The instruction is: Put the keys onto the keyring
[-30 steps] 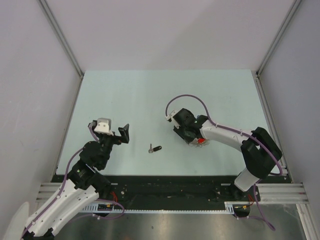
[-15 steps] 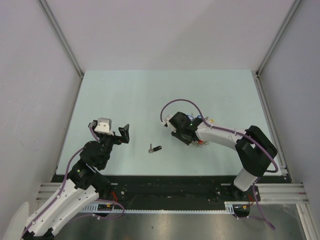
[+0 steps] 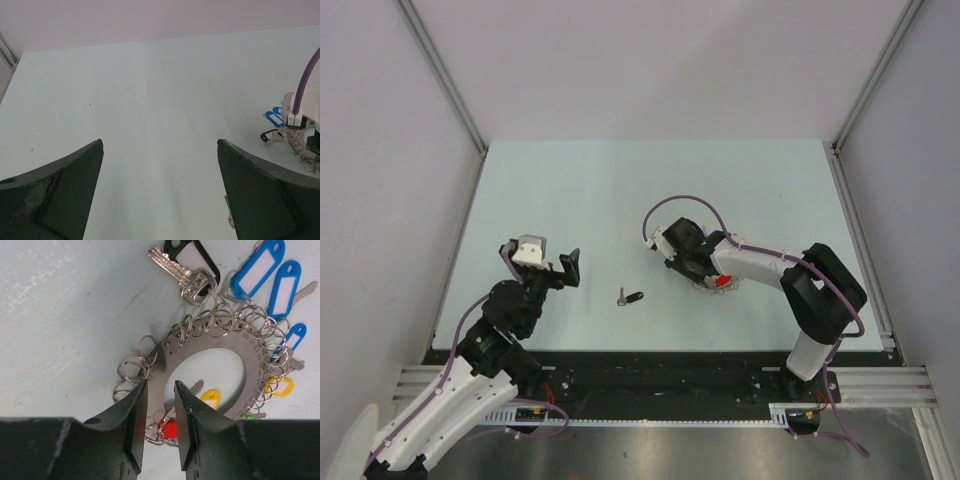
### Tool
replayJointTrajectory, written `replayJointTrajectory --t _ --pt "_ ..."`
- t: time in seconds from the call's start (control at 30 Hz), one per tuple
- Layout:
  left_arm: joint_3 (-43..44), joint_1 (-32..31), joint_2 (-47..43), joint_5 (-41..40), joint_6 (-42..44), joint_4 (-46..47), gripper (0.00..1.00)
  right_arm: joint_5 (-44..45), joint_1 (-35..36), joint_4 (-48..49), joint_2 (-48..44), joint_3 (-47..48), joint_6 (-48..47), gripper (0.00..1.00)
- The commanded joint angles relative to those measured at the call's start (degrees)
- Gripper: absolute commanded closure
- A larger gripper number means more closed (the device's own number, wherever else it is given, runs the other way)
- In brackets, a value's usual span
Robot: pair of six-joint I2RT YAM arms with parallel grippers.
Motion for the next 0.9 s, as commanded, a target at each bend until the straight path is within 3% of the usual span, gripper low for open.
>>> replayJointTrajectory --t 0.0,0.43,0.87 --pt "1.8 0.3 0.8 0.7 0.9 0.5 0.00 -2.7 -0.4 1.5 1.1 2.1 -2.1 0.68" --pt "1.8 0.3 1.5 0.8 1.1 0.5 0.00 -1.3 -0.1 1.6 -0.1 2.5 -1.6 0.66" --pt "1.8 0.3 0.8 1.0 1.1 0.5 0.00 -0.4 1.7 -6.0 -4.2 2.9 1.3 0.67"
